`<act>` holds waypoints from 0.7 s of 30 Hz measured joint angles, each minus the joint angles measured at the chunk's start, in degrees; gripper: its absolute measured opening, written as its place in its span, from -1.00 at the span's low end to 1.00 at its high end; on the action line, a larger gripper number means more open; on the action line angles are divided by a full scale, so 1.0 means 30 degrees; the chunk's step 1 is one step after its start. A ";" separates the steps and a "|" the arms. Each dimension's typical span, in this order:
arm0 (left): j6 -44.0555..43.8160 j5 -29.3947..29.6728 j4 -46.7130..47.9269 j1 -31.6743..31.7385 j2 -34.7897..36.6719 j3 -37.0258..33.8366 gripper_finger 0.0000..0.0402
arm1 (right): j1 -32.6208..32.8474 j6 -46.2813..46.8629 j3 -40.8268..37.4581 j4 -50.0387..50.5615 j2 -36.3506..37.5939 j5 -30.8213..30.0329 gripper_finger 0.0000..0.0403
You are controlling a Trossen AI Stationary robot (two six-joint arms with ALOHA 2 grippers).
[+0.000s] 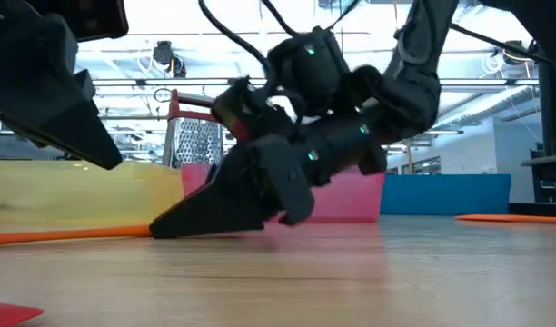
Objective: Pick & Place Kitchen Items
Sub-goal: Put the bottom orange spatula into the blue bin
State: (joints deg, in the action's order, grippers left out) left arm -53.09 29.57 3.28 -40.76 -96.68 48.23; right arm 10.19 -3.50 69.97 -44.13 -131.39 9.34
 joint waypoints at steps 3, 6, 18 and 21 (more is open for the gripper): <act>-0.0275 0.0137 0.0009 -0.0239 0.0000 0.0000 -0.75 | -0.0258 -0.0045 0.0351 0.0810 -0.0218 0.0002 -0.02; -0.0345 0.0156 0.0006 -0.0458 0.0000 0.0000 -0.75 | -0.0487 -0.0097 0.0336 0.1417 -0.0211 0.0827 -0.03; -0.2994 0.0167 0.0398 -0.0712 0.0000 0.0000 -0.75 | -0.0152 -0.2019 0.0314 0.3164 -0.0153 0.1024 -0.73; -0.3862 0.0002 0.0669 -0.0705 0.0000 0.0000 -0.75 | 0.0016 -0.2054 0.0300 0.3152 -0.0153 0.0816 -0.75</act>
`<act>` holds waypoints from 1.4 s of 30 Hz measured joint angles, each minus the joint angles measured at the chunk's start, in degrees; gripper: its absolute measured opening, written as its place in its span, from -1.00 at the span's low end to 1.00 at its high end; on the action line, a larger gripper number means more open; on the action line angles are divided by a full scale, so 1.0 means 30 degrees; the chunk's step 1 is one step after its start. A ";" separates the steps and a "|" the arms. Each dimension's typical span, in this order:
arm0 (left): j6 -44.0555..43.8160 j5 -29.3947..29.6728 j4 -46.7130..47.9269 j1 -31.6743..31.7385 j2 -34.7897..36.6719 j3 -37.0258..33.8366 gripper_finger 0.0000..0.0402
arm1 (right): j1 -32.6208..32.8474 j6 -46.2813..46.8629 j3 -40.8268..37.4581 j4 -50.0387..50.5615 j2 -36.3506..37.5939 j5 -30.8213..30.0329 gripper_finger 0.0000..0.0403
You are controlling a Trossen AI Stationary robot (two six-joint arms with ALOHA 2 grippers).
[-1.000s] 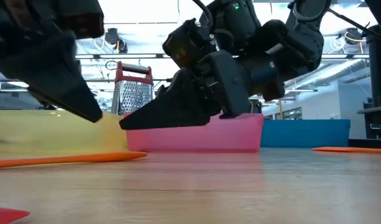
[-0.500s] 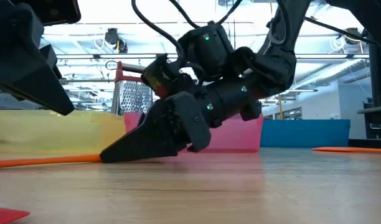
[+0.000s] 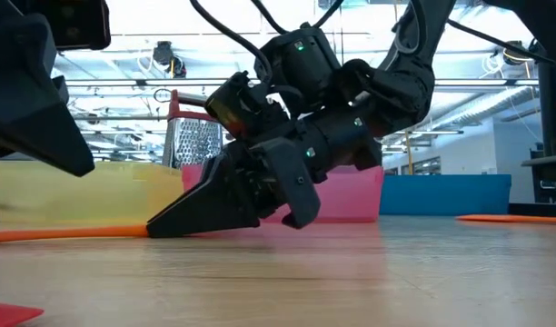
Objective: Pick & Place Kitchen Items
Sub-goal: Put the bottom orange spatula into the blue bin
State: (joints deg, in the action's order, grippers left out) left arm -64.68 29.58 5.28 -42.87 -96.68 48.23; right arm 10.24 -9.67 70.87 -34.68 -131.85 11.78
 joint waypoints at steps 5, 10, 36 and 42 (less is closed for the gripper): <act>0.0591 0.0361 0.0356 0.0128 0.0000 0.0000 -0.74 | 0.0338 0.0066 -0.0022 -0.0143 -0.0036 -0.0289 -0.75; 0.1560 0.0705 0.0552 0.0743 0.0000 0.0007 -0.58 | 0.0675 0.0835 -0.0035 -0.0117 -0.0058 -0.0368 -0.75; 0.3029 -0.2063 0.3684 0.2470 -0.0007 0.0007 0.04 | 0.2033 0.1040 -0.0073 -0.0834 0.0393 -0.4305 -0.73; 0.3168 -0.2245 0.3999 0.2535 -0.0007 0.0007 0.04 | 0.2033 0.0928 -0.0087 -0.1679 0.0364 -0.3888 -0.73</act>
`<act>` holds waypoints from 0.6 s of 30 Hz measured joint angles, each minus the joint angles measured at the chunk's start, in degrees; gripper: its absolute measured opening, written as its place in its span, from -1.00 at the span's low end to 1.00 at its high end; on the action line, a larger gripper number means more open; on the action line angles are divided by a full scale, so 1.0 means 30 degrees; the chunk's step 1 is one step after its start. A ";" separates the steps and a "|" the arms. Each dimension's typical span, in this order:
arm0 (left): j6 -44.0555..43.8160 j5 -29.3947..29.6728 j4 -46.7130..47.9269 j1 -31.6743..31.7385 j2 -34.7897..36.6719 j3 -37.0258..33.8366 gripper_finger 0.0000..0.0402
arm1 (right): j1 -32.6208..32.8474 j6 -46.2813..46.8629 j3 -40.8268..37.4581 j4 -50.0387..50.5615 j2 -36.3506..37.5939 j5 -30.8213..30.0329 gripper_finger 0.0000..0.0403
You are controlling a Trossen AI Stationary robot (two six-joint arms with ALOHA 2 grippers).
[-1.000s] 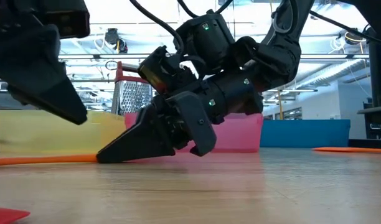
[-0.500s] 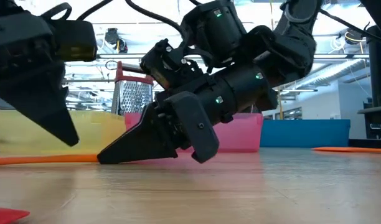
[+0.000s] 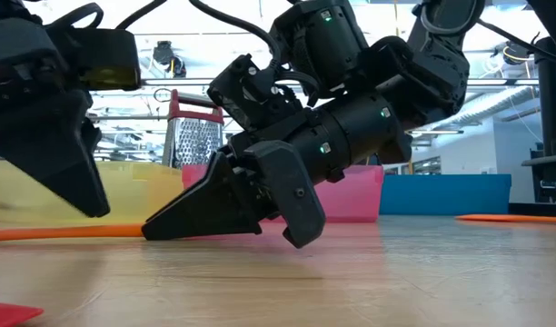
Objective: Pick & Place Kitchen Items
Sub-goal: Put the bottom orange spatula into the blue bin
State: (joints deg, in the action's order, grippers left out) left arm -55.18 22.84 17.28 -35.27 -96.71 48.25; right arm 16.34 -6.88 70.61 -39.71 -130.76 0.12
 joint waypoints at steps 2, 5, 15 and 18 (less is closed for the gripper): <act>-0.0007 -0.0505 -0.0007 0.0000 0.0000 0.0005 0.04 | 0.0000 -0.0019 -0.0007 -0.0267 -0.0007 0.0007 -0.73; -0.0144 -0.0820 -0.0101 -0.0007 -0.0007 0.0000 0.04 | 0.0000 -0.0019 -0.0022 -0.0771 -0.0039 0.0051 -0.73; -0.0278 -0.1141 -0.0319 -0.0007 -0.0007 0.0000 0.04 | 0.0007 -0.0024 -0.0022 -0.1506 -0.0044 0.0053 -0.73; -0.0356 -0.1156 -0.0547 -0.0007 -0.0007 0.0000 0.04 | 0.0000 -0.0193 -0.0022 -0.2122 -0.0020 0.0007 -0.73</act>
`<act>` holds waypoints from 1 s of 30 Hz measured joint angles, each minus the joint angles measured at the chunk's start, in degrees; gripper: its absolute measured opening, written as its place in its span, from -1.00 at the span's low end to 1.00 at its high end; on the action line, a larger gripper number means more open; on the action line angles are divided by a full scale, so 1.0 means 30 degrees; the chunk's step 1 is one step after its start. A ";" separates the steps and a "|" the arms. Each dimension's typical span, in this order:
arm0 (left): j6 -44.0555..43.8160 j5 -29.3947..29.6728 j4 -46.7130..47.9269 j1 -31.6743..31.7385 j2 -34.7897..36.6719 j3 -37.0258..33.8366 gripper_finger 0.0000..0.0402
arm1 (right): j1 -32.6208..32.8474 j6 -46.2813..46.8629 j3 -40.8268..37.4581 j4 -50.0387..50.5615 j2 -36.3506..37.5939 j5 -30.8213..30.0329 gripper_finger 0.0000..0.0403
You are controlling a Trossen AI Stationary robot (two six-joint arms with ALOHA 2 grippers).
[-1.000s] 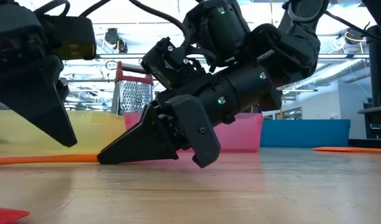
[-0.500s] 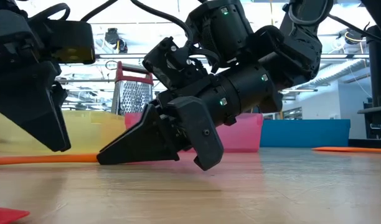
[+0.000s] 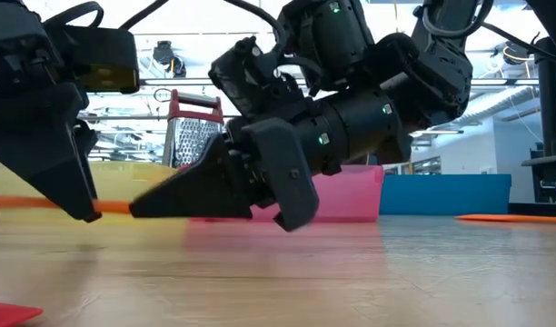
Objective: Pick & Place Kitchen Items
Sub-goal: Put the bottom orange spatula into the blue bin
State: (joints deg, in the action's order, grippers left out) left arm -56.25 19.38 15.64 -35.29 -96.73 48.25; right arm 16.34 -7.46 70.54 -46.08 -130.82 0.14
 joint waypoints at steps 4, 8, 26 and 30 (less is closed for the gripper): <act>0.0147 -0.0012 -0.0758 -0.0033 -0.0007 -0.0007 0.04 | -0.0014 -0.0297 0.0007 -0.0248 0.0020 -0.0026 -0.73; 0.0218 0.0022 -0.0689 -0.0029 -0.0007 -0.0007 0.04 | -0.0015 -0.0321 0.0029 -0.0326 0.0020 -0.0036 -0.73; 0.0367 -0.0124 -0.0338 -0.0044 -0.0007 -0.0007 -0.89 | -0.0058 -0.0043 0.0073 -0.0946 0.0093 -0.0256 -0.59; 0.0384 0.0230 -0.0244 -0.0044 -0.0022 -0.0015 -0.85 | -0.0058 0.0392 0.0073 -0.0964 0.0093 -0.0158 -0.40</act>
State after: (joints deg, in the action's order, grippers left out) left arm -55.09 20.07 14.91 -35.42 -96.79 48.21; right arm 16.16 -6.29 70.76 -48.97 -130.54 -0.33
